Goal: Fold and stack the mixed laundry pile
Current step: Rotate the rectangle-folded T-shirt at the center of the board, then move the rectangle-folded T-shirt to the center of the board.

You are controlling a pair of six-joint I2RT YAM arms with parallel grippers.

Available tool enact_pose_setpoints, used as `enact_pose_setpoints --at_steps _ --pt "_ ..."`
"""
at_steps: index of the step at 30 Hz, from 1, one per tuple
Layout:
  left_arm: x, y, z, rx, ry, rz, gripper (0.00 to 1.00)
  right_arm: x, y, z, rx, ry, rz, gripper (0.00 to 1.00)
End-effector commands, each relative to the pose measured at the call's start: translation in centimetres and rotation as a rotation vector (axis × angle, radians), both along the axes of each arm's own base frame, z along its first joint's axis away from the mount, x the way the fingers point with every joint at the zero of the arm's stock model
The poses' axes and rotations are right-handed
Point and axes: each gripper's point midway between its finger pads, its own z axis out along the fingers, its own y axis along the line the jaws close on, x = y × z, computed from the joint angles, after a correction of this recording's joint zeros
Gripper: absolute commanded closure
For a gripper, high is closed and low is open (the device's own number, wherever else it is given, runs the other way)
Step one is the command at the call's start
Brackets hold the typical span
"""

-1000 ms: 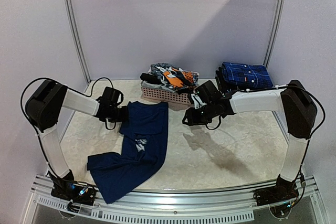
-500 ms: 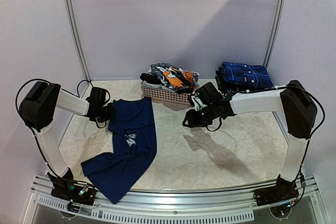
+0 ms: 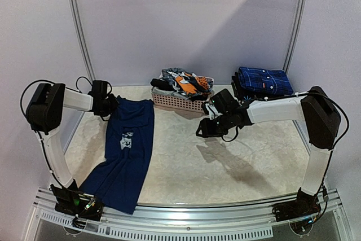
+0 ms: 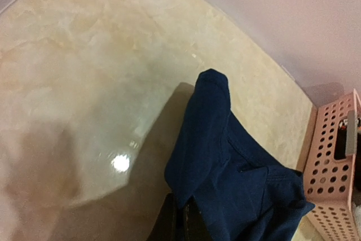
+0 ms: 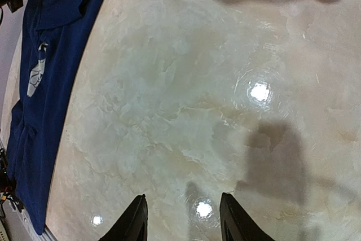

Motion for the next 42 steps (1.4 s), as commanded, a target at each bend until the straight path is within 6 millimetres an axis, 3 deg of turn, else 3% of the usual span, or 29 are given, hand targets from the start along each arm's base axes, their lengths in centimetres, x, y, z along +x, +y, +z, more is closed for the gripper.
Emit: enact_pose_setpoints --at_steps 1,7,11,14,20,23,28,36,42 --pt "2.7 2.0 -0.1 0.009 -0.007 0.065 1.0 -0.3 0.0 -0.1 0.007 0.005 0.0 0.56" --pt "5.2 4.4 -0.1 -0.005 -0.016 0.129 1.0 -0.6 -0.2 -0.4 0.005 0.011 0.001 0.56" --pt "4.7 5.1 0.0 -0.015 -0.017 0.148 0.99 -0.8 -0.4 -0.2 0.01 0.006 0.005 0.56" --pt "3.5 5.6 0.2 -0.009 -0.023 0.17 0.87 -1.0 -0.4 0.0 0.018 0.001 0.011 0.56" --pt "1.4 4.9 0.5 -0.005 -0.007 0.11 0.47 -1.6 0.3 0.3 0.052 0.007 0.047 0.56" --pt "-0.5 4.2 1.6 0.041 0.009 0.085 0.37 -2.4 1.1 0.8 0.068 0.002 0.086 0.56" --pt "-5.3 2.2 3.2 0.21 0.101 0.029 0.3 -3.3 1.4 1.3 0.081 -0.019 0.107 0.56" --pt "-12.9 -3.2 6.7 0.416 0.168 -0.132 0.3 -4.2 -0.4 1.3 0.081 -0.039 0.06 0.56" --pt "-18.2 -8.2 7.0 0.501 0.258 -0.317 0.41 -4.8 -1.7 1.3 0.069 -0.058 0.041 0.52"
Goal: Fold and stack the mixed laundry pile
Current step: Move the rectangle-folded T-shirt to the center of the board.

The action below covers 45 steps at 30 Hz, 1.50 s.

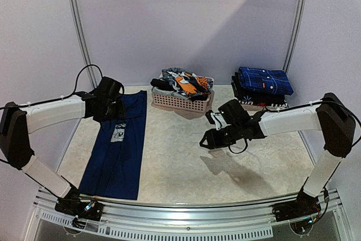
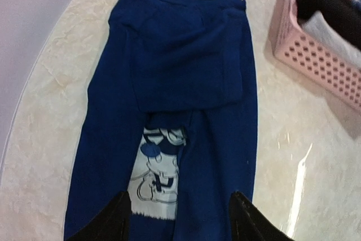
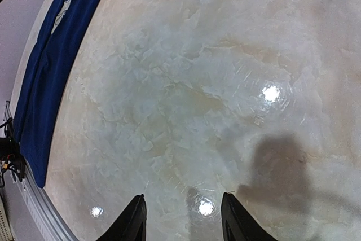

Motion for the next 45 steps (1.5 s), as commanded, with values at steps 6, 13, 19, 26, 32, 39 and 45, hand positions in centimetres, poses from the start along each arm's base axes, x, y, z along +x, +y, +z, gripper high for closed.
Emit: enact_pose_setpoints --at_steps 6,13,19,26,32,39,45 --pt "-10.3 -4.7 -1.7 0.234 0.246 -0.25 0.41 0.0 -1.3 1.7 0.007 -0.08 -0.035 0.3" --pt "-15.6 -7.5 -2.7 0.273 0.371 -0.41 0.44 0.2 -2.4 2.4 -0.019 -0.122 -0.059 0.2" --pt "-19.6 -8.3 -4.8 0.321 0.527 -0.511 0.48 0.4 -3.0 2.3 -0.05 -0.132 -0.077 0.19" --pt "-24.6 -10.2 -5.7 0.272 0.661 -0.624 0.5 0.6 -3.7 2.2 -0.078 -0.145 -0.101 0.18" --pt "-27.4 -10.0 -7.7 0.25 0.751 -0.642 0.51 0.6 -3.8 2.2 -0.083 -0.147 -0.104 0.17" --pt "-28.8 -9.6 -9.9 0.24 0.8 -0.655 0.53 0.7 -4.2 2.0 -0.101 -0.15 -0.115 0.16" --pt "-29.6 -10.0 -10.8 0.196 0.824 -0.673 0.56 0.9 -4.4 1.8 -0.113 -0.153 -0.122 0.16"
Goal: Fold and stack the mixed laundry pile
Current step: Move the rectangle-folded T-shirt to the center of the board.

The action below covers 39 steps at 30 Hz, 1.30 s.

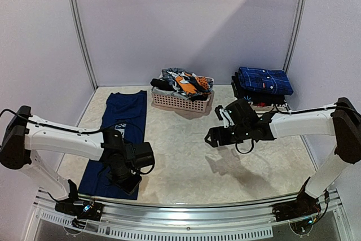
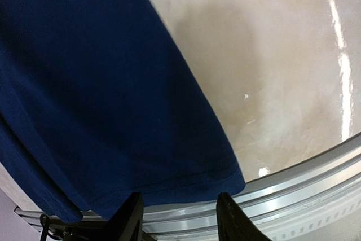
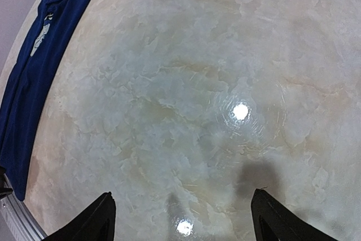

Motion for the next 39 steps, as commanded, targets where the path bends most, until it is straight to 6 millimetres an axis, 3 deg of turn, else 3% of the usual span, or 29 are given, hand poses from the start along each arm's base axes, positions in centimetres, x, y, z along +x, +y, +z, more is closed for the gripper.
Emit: enact_pose_setpoints --at_steps 1,9,16,22,29,32,39 --pt "-0.9 -1.1 -0.7 -0.051 0.035 -0.006 0.56 -0.2 -0.6 0.0 -0.025 -0.008 -0.009 0.16" --pt "-1.9 -3.4 -0.1 -0.138 0.069 -0.02 0.57 -0.1 -0.4 -0.1 -0.021 -0.005 -0.006 0.16" --pt "-2.9 -3.7 -2.0 -0.108 0.113 -0.045 0.65 -0.1 -0.4 -0.4 -0.025 -0.001 -0.006 0.16" --pt "-3.0 -3.4 -3.0 -0.086 0.12 -0.06 0.76 0.0 -0.4 -0.6 -0.027 0.003 -0.008 0.16" --pt "-2.2 -3.5 -4.0 -0.051 0.092 -0.101 1.0 0.1 -0.4 -0.6 -0.036 0.003 -0.01 0.16" --pt "-1.3 -4.5 -3.9 -0.068 0.066 -0.116 1.0 0.3 -0.8 -0.7 -0.049 -0.005 -0.028 0.16" --pt "0.9 -9.6 -3.3 -0.163 0.022 -0.173 1.0 0.6 -2.8 -1.4 -0.09 0.006 -0.104 0.16"
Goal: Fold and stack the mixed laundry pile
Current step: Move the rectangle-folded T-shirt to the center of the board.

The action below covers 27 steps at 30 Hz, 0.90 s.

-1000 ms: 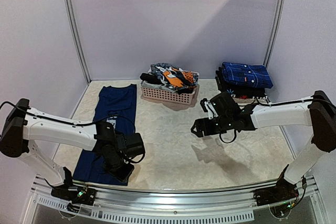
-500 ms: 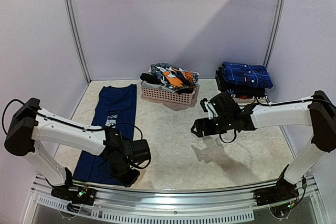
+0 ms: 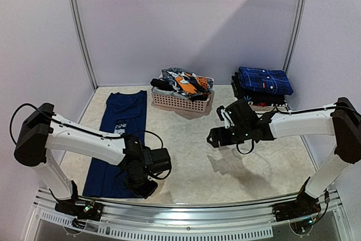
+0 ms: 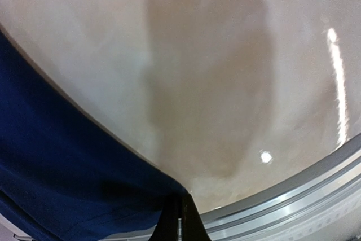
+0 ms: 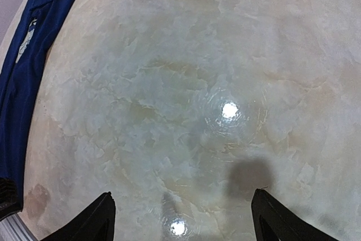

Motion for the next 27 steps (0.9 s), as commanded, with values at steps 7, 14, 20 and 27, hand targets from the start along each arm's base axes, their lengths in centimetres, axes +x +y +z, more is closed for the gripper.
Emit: enact_pose_setpoints --at_steps 7,14,20,27 --pt "5.5 -10.3 -0.7 -0.215 -0.093 -0.072 1.0 0.4 -5.0 -0.9 -0.045 0.008 -0.157 0.16" --pt "8.2 -15.2 -0.3 -0.325 -0.101 -0.062 0.99 0.2 -6.2 0.2 0.001 -0.013 -0.183 0.16" --pt "9.3 -13.5 3.2 -0.311 -0.211 -0.064 0.55 -0.4 -3.3 1.4 0.129 -0.018 -0.054 0.16" --pt "8.3 -7.9 7.5 -0.256 -0.348 -0.06 0.4 -1.3 0.9 1.7 0.245 0.064 0.098 0.19"
